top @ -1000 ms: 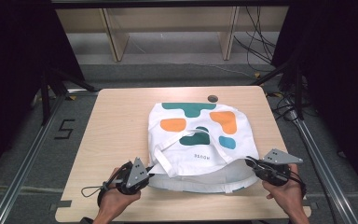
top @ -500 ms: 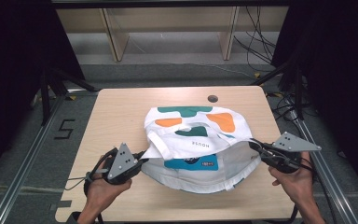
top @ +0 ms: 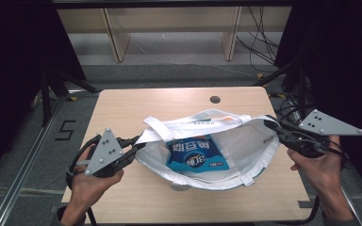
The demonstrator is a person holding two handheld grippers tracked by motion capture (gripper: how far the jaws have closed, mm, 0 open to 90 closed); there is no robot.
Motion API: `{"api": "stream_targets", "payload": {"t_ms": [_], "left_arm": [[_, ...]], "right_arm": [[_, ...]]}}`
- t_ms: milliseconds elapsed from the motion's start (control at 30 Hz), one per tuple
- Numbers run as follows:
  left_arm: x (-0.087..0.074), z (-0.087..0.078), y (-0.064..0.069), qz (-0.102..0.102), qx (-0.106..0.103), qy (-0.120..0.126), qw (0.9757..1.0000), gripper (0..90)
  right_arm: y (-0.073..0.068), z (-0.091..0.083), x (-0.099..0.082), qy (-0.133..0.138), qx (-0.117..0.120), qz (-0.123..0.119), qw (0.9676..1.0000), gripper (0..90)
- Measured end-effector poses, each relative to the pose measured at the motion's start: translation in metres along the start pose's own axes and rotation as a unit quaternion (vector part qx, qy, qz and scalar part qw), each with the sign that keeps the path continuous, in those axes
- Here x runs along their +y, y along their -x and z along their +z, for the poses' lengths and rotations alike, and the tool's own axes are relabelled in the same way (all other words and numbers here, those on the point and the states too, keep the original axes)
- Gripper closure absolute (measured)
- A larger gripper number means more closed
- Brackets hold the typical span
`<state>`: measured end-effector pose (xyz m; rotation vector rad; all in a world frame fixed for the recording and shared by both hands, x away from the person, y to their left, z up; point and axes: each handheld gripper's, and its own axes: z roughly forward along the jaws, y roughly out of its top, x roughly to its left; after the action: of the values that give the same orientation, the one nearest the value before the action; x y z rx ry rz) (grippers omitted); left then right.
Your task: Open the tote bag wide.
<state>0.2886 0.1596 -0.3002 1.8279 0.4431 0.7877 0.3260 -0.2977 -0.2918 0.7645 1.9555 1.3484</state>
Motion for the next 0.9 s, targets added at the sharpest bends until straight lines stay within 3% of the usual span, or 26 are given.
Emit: {"api": "stream_targets", "payload": {"t_ms": [67,200,267,300,333,433,467,533,567,633,667,733,767,900], "left_arm": [[0.007,-0.004,-0.003,0.0,-0.002,0.007,1.0,87.2],[0.016,-0.009,-0.01,-0.013,-0.003,0.017,0.9998,87.2],[0.025,-0.013,-0.019,-0.036,-0.032,0.027,0.9985,87.2],[0.025,-0.013,-0.019,-0.036,-0.032,0.027,0.9985,87.1],[0.029,-0.015,-0.026,-0.057,-0.048,0.04,0.9964,87.1],[0.024,-0.006,-0.036,-0.074,-0.034,0.045,0.9957,87.1],[0.018,0.001,-0.039,-0.083,-0.044,0.039,0.9948,87.1],[0.003,0.014,-0.041,-0.099,-0.044,0.025,0.9938,87.0],[-0.004,0.018,-0.043,-0.112,-0.05,0.03,0.992,86.9],[-0.012,0.026,-0.044,-0.122,-0.044,0.036,0.9908,86.8],[-0.014,0.029,-0.043,-0.12,-0.04,0.034,0.9914,86.8],[-0.017,0.034,-0.041,-0.112,-0.035,0.025,0.9928,86.8],[-0.019,0.038,-0.039,-0.103,-0.03,0.017,0.9941,86.8],[-0.038,0.055,-0.031,-0.102,-0.03,-0.001,0.9944,86.7]], "right_arm": [[0.002,-0.003,0.01,0.01,-0.006,-0.014,0.9998,88.6],[0.002,-0.008,0.026,0.016,-0.003,-0.007,0.9998,88.6],[0.004,-0.01,0.044,0.023,0.001,-0.013,0.9997,88.6],[0.004,-0.01,0.044,0.023,0.001,-0.013,0.9997,88.6],[0.007,-0.013,0.055,0.027,0.003,-0.014,0.9995,88.5],[0.011,-0.016,0.068,0.041,0.006,-0.02,0.9989,88.5],[0.011,-0.014,0.068,0.033,-0.005,-0.029,0.999,88.5],[0.014,-0.007,0.064,0.013,-0.016,-0.044,0.9988,88.5],[0.016,0.0,0.057,0.005,-0.015,-0.034,0.9993,88.5],[0.022,0.006,0.045,0.006,-0.008,-0.023,0.9997,88.5],[0.021,0.008,0.04,-0.004,-0.003,-0.003,1.0,88.5],[0.022,0.01,0.038,-0.012,-0.006,-0.002,0.9999,88.5],[0.027,0.016,0.03,-0.019,-0.02,-0.018,0.9994,88.5],[0.032,0.022,0.014,-0.028,-0.024,-0.007,0.9993,88.5]]}}
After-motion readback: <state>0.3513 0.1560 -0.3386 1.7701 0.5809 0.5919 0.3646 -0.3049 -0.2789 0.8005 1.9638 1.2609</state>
